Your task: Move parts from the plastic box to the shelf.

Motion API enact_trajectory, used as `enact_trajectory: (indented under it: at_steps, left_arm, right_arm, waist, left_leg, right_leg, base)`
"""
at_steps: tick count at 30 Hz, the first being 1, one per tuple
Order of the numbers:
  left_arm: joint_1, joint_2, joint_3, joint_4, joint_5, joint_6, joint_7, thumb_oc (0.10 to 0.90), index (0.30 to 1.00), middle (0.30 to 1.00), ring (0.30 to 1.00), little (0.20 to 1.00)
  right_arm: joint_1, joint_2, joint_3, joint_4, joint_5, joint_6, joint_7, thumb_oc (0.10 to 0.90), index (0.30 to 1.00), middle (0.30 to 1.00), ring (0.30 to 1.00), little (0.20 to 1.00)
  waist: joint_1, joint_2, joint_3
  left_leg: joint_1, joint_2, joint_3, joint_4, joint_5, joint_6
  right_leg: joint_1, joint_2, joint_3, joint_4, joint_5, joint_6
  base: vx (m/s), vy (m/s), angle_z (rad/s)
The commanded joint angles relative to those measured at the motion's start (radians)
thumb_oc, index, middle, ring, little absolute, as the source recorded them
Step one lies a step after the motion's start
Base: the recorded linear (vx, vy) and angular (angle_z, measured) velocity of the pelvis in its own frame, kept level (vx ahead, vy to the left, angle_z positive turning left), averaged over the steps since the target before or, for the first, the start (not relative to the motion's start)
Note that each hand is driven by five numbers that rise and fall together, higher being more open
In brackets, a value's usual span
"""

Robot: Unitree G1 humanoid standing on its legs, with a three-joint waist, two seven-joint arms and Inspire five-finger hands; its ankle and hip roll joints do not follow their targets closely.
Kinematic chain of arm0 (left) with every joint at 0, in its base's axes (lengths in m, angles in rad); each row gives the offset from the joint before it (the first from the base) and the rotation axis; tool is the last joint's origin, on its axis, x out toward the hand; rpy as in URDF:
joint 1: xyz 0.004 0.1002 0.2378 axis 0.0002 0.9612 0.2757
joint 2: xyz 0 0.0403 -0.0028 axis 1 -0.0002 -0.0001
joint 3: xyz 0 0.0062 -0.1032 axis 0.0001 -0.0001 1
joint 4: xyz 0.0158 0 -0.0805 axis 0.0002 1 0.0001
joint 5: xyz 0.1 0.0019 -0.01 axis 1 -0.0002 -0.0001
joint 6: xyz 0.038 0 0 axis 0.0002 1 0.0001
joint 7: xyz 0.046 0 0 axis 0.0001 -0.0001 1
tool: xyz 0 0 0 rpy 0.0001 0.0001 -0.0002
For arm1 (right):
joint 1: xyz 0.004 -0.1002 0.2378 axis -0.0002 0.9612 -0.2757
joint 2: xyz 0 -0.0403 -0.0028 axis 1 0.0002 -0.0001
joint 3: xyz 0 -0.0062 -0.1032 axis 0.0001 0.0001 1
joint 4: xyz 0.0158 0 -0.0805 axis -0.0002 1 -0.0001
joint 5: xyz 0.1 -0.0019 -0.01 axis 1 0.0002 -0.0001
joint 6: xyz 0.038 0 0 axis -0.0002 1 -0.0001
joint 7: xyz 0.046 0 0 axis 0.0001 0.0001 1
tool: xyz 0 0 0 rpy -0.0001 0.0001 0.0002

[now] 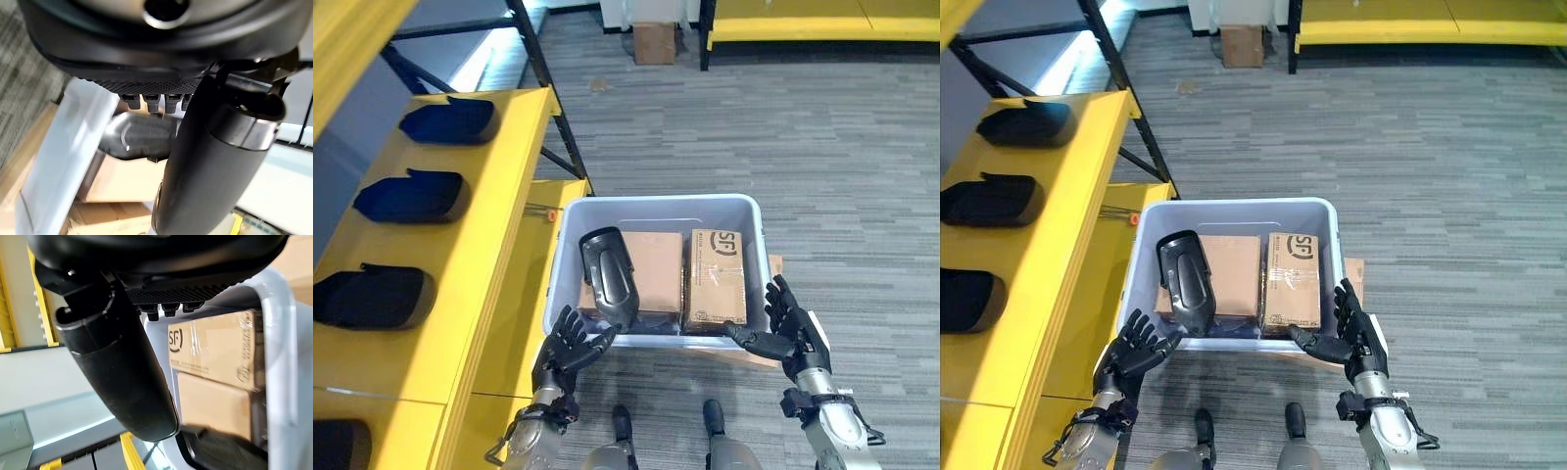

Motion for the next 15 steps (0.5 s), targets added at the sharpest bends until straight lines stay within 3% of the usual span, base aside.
enact_trajectory:
  at_steps: [1,9,15]
  left_arm:
    - [-0.017,0.038,0.036,-0.054,0.021,-0.099,-0.003,0.9,1.0,1.0,1.0,1.0]
    - [-0.049,0.053,0.032,-0.061,0.025,-0.104,0.018,0.9,1.0,1.0,1.0,1.0]
    - [-0.073,0.087,0.002,-0.081,0.048,-0.1,0.007,0.9,1.0,1.0,1.0,1.0]
  right_arm:
    - [-0.042,-0.022,-0.015,-0.089,0.007,-0.096,-0.001,0.9,1.0,1.0,1.0,1.0]
    - [-0.09,-0.035,0.016,-0.108,-0.031,-0.104,-0.013,0.9,1.0,1.0,1.0,1.0]
    - [-0.147,-0.068,0.03,-0.132,-0.063,-0.107,-0.014,0.9,1.0,1.0,1.0,1.0]
  waist:
    - [-0.012,-0.043,-0.097]
    - [-0.009,-0.089,-0.118]
    - [0.008,-0.115,-0.114]
  left_leg:
    - [-0.165,0.033,-0.035,-0.012,0.123,-0.038]
    - [-0.179,-0.007,-0.014,-0.017,0.076,0.008]
    - [-0.221,-0.055,-0.026,0.055,0.011,0.047]
  right_leg:
    - [0.148,0.018,-0.055,-0.001,-0.141,0.005]
    - [0.113,-0.034,-0.048,0.016,-0.128,0.049]
    - [0.062,-0.072,-0.073,0.15,-0.111,0.079]
  base:
    - [0.04,0.081,-0.07]
    - [0.08,0.118,-0.18]
    - [0.09,0.123,0.11]
